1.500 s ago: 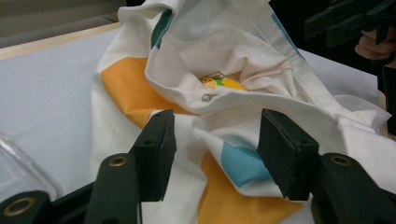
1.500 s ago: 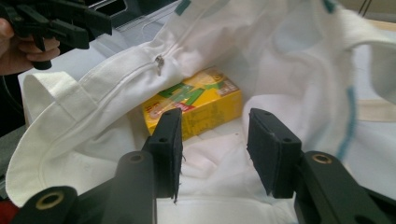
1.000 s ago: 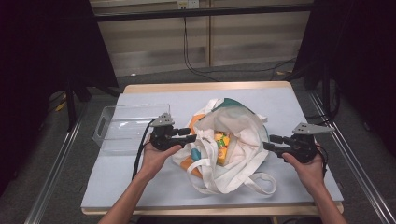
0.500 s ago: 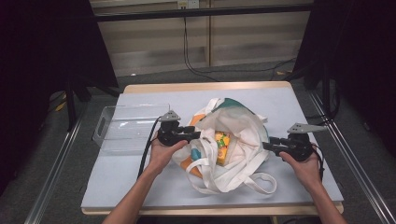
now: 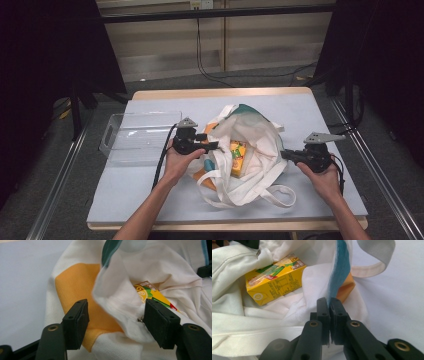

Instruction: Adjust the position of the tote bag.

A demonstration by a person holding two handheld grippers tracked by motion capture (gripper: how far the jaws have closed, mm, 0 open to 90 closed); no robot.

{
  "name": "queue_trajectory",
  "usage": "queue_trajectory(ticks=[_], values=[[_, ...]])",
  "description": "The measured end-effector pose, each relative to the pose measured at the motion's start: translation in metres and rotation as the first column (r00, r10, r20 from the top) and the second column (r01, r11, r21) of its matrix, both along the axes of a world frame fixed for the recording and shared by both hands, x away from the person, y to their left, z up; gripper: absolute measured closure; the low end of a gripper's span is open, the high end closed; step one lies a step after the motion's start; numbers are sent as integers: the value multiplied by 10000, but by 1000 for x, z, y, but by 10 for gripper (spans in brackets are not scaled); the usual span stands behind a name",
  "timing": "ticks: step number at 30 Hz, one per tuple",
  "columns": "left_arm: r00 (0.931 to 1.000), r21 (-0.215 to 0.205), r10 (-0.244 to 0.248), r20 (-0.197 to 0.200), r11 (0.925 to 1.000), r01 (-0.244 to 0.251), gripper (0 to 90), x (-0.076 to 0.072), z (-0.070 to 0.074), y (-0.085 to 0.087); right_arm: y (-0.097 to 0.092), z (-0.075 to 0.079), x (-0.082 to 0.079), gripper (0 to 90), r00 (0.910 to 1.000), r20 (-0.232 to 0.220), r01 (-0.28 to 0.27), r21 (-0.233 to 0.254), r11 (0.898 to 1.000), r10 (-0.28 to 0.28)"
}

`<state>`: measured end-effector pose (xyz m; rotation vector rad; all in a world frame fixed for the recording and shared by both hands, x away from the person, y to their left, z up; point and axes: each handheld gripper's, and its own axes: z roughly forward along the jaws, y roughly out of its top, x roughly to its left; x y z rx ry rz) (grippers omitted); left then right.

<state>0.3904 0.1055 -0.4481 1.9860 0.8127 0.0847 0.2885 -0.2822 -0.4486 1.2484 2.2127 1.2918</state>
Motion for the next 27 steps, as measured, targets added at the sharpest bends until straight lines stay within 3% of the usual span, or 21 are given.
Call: queue_trajectory(ticks=[4, 7, 8, 11, 15, 17, 20, 25, 27], values=[[9999, 131, -123, 75, 9998, 122, 371, 0, -2, -5, 0, 0, 1, 875, 10000, 25, -66, 51, 10000, 66], [9994, 133, -295, 173, 9995, 293, 499, -1, -1, -8, -1, 0, 1, 875, 10000, 22, -76, 117, 9999, 76], [9993, 228, -291, 241, 9993, 286, 604, 0, 0, -7, -1, 0, 1, 874, 9999, 48, -106, 172, 9998, 105], [9990, 211, -375, 259, 9991, 370, 742, 1, 2, -4, -1, 1, 1, 867, 9999, 78, -133, 245, 9996, 131], [9979, 150, -552, 342, 9984, 547, 847, -1, 6, -4, -1, 1, 1, 785, 9999, 41, -120, 354, 9993, 118], [9968, 247, -692, 412, 9974, 682, 861, -2, 12, -2, -2, 2, 2, 699, 9999, 80, -92, 391, 9992, 89], [9950, 343, -836, 537, 9961, 819, 869, -3, 20, 2, 1, 4, 5, 666, 10000, 36, 5, 446, 9990, -7], [9935, 739, -889, 717, 9938, 836, 875, -4, 32, 9, 5, 7, 13, 687, 9998, 105, 171, 203, 9996, -173], [9927, 908, -904, 799, 9924, 830, 877, -5, 36, 11, 4, 9, 15, 780, 9997, 143, 179, 187, 9997, -182]])
